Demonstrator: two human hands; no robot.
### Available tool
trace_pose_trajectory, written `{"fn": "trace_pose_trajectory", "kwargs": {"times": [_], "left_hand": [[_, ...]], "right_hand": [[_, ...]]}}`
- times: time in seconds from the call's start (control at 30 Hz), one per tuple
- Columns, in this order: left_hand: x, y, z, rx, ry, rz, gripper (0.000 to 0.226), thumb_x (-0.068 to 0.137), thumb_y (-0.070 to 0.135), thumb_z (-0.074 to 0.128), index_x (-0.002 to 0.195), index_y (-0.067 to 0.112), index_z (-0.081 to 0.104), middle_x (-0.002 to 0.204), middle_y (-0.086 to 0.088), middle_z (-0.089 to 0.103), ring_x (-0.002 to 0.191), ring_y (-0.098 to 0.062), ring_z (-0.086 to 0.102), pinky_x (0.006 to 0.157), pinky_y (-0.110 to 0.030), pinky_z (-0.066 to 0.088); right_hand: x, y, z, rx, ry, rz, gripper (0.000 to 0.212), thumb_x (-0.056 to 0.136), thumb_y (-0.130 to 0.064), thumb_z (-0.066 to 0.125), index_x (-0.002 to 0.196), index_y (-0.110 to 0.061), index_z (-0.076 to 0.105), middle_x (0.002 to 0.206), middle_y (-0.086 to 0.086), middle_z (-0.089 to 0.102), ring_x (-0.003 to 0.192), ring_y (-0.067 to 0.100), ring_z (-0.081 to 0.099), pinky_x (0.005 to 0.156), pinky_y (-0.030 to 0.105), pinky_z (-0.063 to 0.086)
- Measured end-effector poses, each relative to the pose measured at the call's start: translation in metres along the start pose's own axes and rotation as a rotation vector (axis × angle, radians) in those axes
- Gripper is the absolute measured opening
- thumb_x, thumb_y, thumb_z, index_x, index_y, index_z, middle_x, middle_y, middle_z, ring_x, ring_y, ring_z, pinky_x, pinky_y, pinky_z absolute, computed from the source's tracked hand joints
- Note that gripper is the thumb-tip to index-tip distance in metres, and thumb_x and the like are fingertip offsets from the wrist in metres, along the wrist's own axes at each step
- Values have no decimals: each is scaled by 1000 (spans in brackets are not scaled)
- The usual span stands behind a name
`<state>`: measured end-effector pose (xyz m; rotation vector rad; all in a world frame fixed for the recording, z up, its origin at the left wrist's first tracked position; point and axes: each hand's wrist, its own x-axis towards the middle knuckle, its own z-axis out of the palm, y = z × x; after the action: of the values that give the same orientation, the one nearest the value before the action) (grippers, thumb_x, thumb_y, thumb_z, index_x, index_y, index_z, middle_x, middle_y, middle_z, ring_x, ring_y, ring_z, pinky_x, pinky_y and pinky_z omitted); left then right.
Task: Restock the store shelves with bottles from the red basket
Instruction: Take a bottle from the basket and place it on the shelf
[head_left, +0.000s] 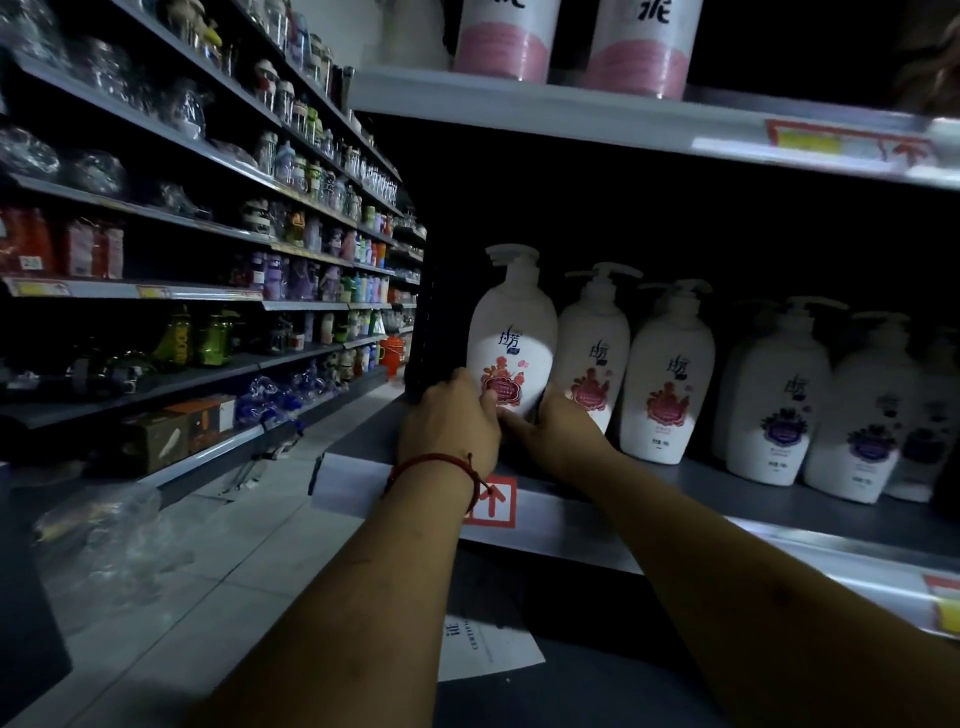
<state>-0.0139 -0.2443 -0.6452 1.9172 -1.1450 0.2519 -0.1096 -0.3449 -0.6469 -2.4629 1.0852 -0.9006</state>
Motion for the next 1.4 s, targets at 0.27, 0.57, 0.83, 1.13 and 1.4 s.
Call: {"fn": "trace_pose_trajectory", "kwargs": {"times": [0.27, 0.57, 0.83, 1.13, 1.4], "left_hand": [[0, 0, -2, -70, -19, -13, 33, 103, 40, 33, 105, 16, 56, 94, -8, 58, 83, -26, 60, 65, -34, 45], [5, -5, 4, -63, 1, 4, 21, 98, 33, 41, 89, 19, 54, 86, -6, 60, 73, -22, 57, 52, -28, 34], [13, -11, 13, -80, -13, -6, 30, 89, 43, 53, 106, 18, 57, 87, -7, 67, 80, -27, 63, 63, -31, 46], [16, -14, 17, -96, 0, -5, 25, 87, 45, 55, 93, 20, 54, 85, -5, 63, 73, -21, 60, 55, -27, 40], [19, -18, 20, -89, 10, 16, 31, 82, 51, 51, 93, 22, 54, 85, -5, 64, 74, -22, 61, 63, -31, 49]], "right_hand": [[8, 6, 2, -50, 5, -12, 58, 89, -61, 54, 103, -5, 59, 80, 7, 67, 69, 20, 64, 62, 32, 51], [5, 1, 1, 2, 7, 14, 58, 85, -63, 59, 104, -8, 57, 87, 7, 69, 77, 22, 66, 73, 41, 58], [-7, -2, -17, 203, 131, 138, 29, 86, -20, 61, 110, -7, 53, 101, 8, 63, 96, 28, 63, 78, 34, 53], [-4, 30, -45, 46, 166, 399, 51, 84, -44, 69, 116, -5, 64, 118, 15, 65, 108, 33, 61, 80, 30, 45], [2, 34, -35, 169, 172, 400, 54, 78, -46, 75, 114, -7, 65, 113, 11, 68, 103, 31, 64, 82, 31, 49]]}}
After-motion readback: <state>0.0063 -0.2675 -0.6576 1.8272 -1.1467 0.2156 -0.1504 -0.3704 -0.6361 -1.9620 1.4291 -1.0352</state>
